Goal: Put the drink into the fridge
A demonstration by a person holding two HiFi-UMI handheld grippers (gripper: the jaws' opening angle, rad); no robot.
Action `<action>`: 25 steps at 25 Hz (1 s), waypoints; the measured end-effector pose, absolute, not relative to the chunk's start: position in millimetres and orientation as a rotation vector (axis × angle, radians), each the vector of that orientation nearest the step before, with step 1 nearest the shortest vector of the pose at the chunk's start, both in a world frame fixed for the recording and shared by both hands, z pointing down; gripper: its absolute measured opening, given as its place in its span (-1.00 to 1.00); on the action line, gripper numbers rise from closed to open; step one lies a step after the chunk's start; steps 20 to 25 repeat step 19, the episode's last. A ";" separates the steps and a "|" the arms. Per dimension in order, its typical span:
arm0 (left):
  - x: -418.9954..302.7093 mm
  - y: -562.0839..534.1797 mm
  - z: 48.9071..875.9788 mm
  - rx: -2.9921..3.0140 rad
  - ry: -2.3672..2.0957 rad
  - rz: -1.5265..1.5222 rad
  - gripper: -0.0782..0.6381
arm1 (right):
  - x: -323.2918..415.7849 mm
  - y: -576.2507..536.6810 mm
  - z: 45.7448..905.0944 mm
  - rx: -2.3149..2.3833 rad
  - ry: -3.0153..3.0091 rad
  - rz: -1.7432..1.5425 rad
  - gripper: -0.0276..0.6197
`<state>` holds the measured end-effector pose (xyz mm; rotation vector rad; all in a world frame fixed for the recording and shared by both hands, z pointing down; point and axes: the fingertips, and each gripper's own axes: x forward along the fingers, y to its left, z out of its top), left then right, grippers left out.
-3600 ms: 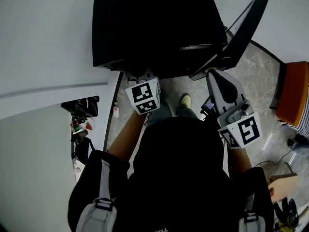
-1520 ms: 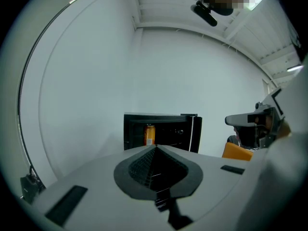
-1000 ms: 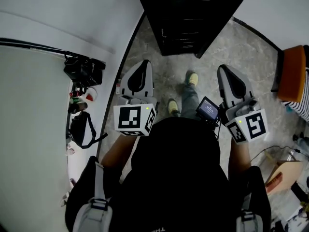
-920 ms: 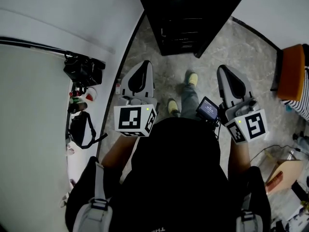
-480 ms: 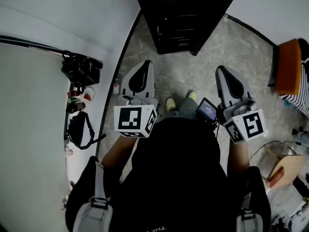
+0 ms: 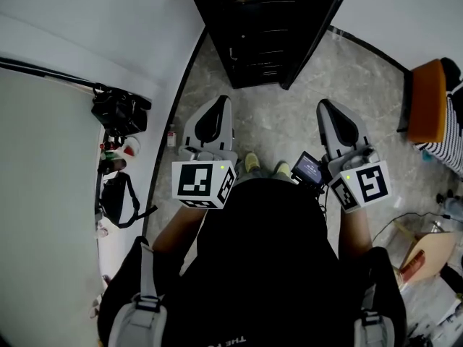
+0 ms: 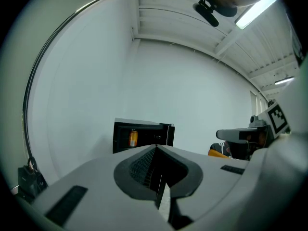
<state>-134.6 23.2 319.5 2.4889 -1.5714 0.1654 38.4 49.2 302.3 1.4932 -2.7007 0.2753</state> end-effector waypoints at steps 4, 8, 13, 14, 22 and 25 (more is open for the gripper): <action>-130.7 22.8 320.9 2.489 -1.561 0.164 -0.76 | 42.8 49.9 308.4 1.505 -2.678 0.287 -0.87; -133.3 20.4 323.9 2.495 -1.553 0.170 -0.76 | 33.3 46.7 304.4 1.504 -2.727 0.294 -0.87; -139.1 17.2 328.6 2.496 -1.542 0.166 -0.76 | 27.8 44.0 308.1 1.513 -2.716 0.280 -0.87; -137.4 18.0 327.6 2.499 -1.538 0.166 -0.76 | 30.3 45.3 308.1 1.516 -2.703 0.274 -0.87; -126.1 23.5 315.2 2.505 -1.522 0.158 -0.76 | 42.3 53.5 298.0 1.526 -2.679 0.265 -0.87; -126.1 23.5 315.2 2.505 -1.522 0.158 -0.76 | 42.3 53.5 298.0 1.526 -2.679 0.265 -0.87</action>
